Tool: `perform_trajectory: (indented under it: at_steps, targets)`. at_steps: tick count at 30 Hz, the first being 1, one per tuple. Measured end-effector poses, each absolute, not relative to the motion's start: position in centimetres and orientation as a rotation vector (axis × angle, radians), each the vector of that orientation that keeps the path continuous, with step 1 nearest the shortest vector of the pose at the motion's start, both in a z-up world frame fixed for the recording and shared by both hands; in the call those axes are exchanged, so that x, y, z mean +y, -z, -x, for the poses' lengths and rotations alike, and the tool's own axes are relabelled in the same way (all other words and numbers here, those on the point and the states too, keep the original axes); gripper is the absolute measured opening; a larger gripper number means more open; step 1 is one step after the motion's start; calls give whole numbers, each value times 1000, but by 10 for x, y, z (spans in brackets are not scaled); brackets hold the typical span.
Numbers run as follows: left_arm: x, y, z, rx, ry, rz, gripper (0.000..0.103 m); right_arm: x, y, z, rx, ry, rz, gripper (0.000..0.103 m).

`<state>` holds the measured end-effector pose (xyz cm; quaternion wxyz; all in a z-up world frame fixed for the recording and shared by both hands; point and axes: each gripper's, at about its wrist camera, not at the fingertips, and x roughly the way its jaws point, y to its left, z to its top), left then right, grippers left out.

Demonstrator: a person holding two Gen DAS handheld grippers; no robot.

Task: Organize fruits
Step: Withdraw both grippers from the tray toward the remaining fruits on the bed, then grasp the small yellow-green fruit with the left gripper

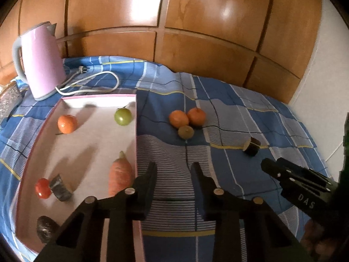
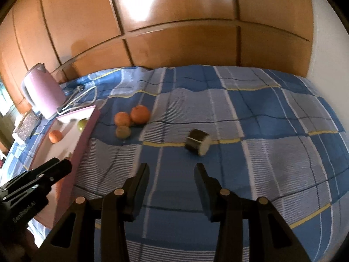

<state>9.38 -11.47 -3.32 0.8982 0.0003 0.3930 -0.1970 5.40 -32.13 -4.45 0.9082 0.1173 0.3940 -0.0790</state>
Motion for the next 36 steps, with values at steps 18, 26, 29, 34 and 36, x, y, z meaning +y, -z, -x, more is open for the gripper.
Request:
perform_trajectory:
  at_steps: [18, 26, 29, 34, 36]
  targets:
    - [-138, 44, -119, 856, 444, 21, 32, -354, 61, -55, 849, 198, -284, 44]
    - [-149, 56, -148, 914, 433, 81, 32, -357, 62, -65, 860, 191, -286, 45]
    - [-155, 57, -158, 917, 433, 82, 32, -357, 63, -67, 860, 190, -279, 46]
    - [-171, 63, -176, 926, 428, 54, 32, -360, 62, -73, 857, 190, -281, 46]
    - [-174, 66, -183, 934, 417, 45, 32, -361, 61, -76, 853, 191, -277, 46]
